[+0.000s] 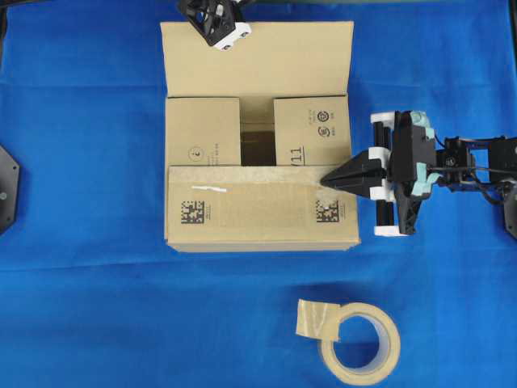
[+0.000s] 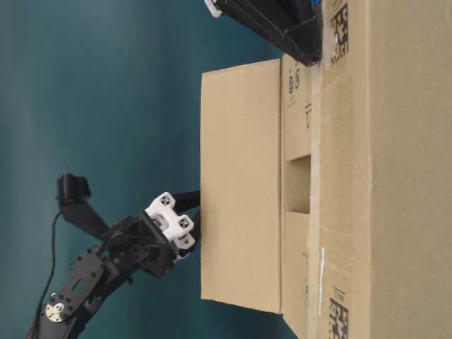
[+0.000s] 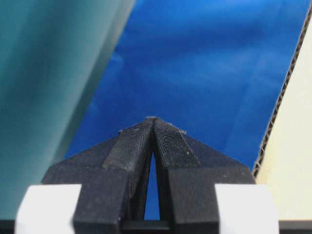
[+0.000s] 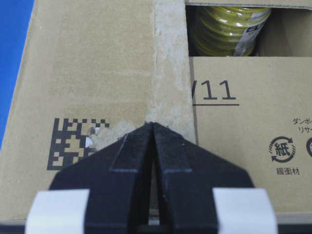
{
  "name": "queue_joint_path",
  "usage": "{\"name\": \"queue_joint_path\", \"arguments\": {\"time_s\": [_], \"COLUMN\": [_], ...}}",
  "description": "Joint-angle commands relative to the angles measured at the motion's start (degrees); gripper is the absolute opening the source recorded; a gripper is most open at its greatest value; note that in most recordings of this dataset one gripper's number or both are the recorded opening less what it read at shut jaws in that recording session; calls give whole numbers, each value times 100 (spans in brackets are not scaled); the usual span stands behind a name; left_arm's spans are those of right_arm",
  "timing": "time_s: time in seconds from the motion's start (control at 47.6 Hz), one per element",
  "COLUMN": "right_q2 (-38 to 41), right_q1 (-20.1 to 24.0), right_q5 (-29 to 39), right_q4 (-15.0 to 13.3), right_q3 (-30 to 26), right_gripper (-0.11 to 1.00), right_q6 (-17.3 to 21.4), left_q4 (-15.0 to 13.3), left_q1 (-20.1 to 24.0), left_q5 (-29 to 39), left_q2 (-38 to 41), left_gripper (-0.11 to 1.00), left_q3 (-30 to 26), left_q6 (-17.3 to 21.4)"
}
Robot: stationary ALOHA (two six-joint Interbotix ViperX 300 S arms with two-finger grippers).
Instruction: Close the cardboard box.
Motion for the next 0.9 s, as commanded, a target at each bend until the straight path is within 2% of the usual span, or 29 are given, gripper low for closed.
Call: {"name": "queue_joint_path", "arguments": {"time_s": [0.0,0.252,0.441,0.883], "right_q2": [-18,-18,-26,-26], "right_q1": [9,9,9,9], "right_q5": [-26,-35,-26,-35], "right_q4": [18,18,18,9], "right_q3": [-79,-70,-79,-79], "right_gripper": [0,0,0,0], "right_q6": [-9,-9,-9,-18], "left_q4": [9,9,9,0], "left_q1": [-70,-229,-439,-1397], "left_q5": [70,88,369,949], "left_q2": [-79,-97,-176,-272], "left_gripper": [0,0,0,0], "left_q3": [-149,-185,-343,-334], "left_q6": [-9,0,0,-123]}}
